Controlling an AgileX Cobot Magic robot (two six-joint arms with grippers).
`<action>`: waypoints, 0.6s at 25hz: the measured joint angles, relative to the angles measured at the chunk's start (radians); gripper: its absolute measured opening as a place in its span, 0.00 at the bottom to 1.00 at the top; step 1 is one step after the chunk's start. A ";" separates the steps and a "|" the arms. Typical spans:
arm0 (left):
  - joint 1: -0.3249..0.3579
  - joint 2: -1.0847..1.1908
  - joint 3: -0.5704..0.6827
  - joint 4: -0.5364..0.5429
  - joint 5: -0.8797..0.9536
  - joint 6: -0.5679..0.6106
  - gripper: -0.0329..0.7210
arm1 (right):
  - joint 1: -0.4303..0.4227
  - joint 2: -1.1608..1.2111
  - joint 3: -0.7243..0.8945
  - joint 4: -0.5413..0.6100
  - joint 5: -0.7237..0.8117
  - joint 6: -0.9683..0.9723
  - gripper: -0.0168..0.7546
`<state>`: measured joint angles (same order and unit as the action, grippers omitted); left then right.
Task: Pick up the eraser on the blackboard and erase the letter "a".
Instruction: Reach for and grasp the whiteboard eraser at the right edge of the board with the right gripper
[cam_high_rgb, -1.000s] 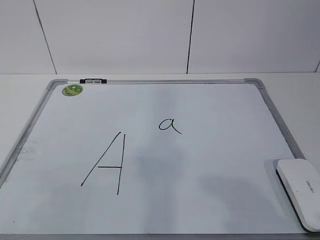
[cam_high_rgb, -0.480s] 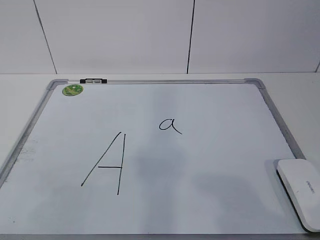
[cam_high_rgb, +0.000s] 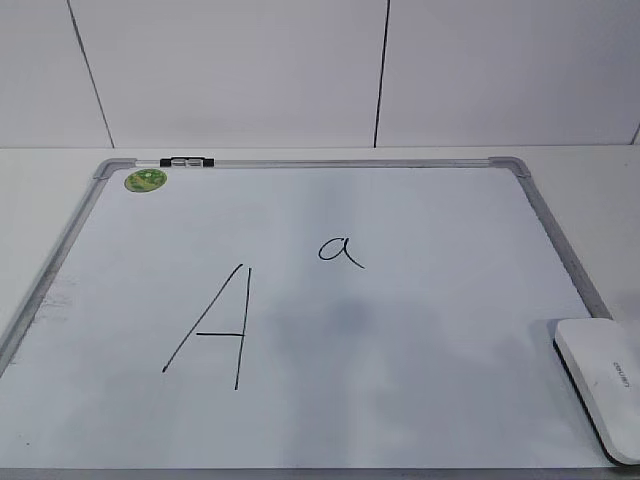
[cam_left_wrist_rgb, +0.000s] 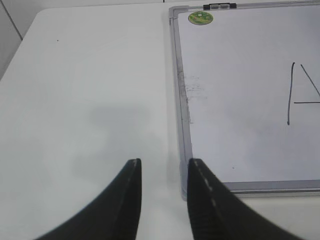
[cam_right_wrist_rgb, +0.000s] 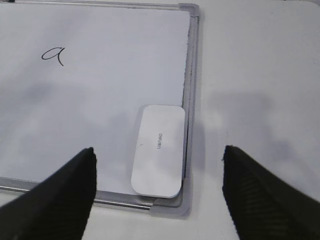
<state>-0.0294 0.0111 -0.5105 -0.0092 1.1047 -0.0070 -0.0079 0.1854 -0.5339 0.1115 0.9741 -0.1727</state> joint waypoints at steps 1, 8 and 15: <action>0.000 0.000 0.000 0.000 0.000 0.000 0.35 | 0.000 0.025 -0.004 0.016 -0.013 -0.016 0.79; 0.000 0.000 0.000 0.000 0.000 0.000 0.35 | 0.005 0.175 -0.071 0.078 -0.052 -0.069 0.79; 0.000 0.000 0.000 0.000 0.000 0.000 0.35 | 0.049 0.319 -0.174 0.092 0.002 -0.076 0.79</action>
<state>-0.0294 0.0111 -0.5105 -0.0092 1.1047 -0.0070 0.0416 0.5042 -0.7077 0.2037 0.9765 -0.2484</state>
